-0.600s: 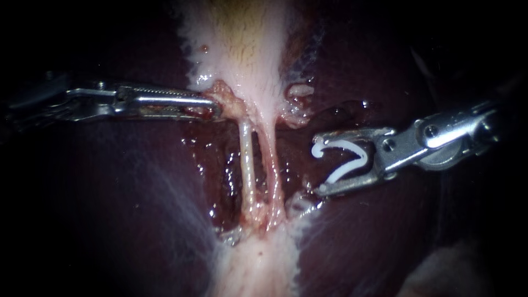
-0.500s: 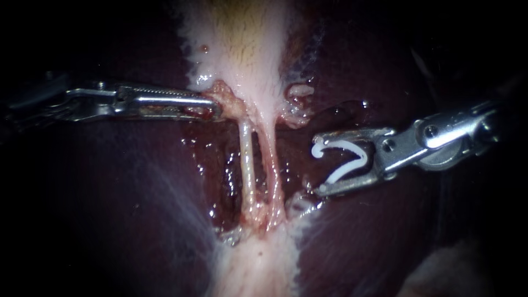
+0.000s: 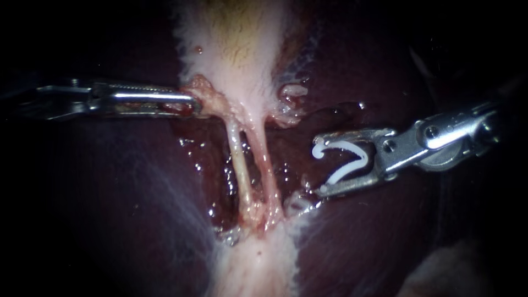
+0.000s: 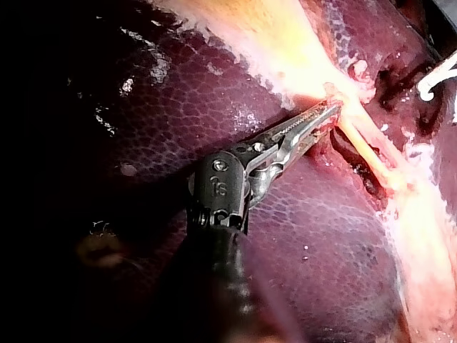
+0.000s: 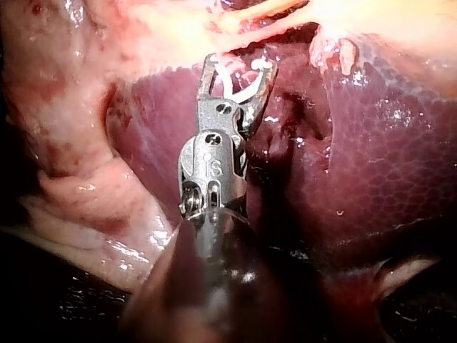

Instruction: Clipping first clip left tube

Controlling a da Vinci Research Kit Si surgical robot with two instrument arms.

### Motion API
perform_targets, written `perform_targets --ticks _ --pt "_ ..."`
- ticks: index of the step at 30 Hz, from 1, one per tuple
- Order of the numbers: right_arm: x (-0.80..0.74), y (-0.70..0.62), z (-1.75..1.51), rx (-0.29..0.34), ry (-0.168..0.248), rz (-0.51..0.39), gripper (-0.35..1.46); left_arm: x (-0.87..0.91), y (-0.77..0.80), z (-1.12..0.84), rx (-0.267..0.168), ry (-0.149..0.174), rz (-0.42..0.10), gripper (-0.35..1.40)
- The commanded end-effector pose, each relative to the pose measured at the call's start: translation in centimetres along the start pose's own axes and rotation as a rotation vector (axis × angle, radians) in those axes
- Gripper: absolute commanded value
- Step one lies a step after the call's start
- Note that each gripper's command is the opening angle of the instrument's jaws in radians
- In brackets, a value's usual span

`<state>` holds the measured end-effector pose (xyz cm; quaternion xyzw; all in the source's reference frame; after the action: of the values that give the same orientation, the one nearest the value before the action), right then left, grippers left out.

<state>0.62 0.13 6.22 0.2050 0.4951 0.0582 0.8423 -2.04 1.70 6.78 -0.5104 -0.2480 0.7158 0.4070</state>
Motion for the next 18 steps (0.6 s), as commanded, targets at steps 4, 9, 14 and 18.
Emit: perform_targets --ticks 4,9,14,18 --pt "0.00 0.00 0.00 0.000 0.000 0.000 0.50 0.14 0.13 -0.13 -0.006 0.022 0.019 -0.35" --pt "0.00 0.00 0.00 0.000 0.000 0.000 0.50 0.20 0.22 -0.18 -0.009 0.034 0.020 -0.35" --pt "0.00 -0.02 0.01 -0.001 0.000 0.000 0.50 0.19 0.23 -0.18 -0.009 0.034 0.020 -0.35" --pt "0.05 -0.06 0.05 0.008 0.004 0.071 0.50 0.19 0.23 -0.18 -0.008 0.034 0.021 -0.35"
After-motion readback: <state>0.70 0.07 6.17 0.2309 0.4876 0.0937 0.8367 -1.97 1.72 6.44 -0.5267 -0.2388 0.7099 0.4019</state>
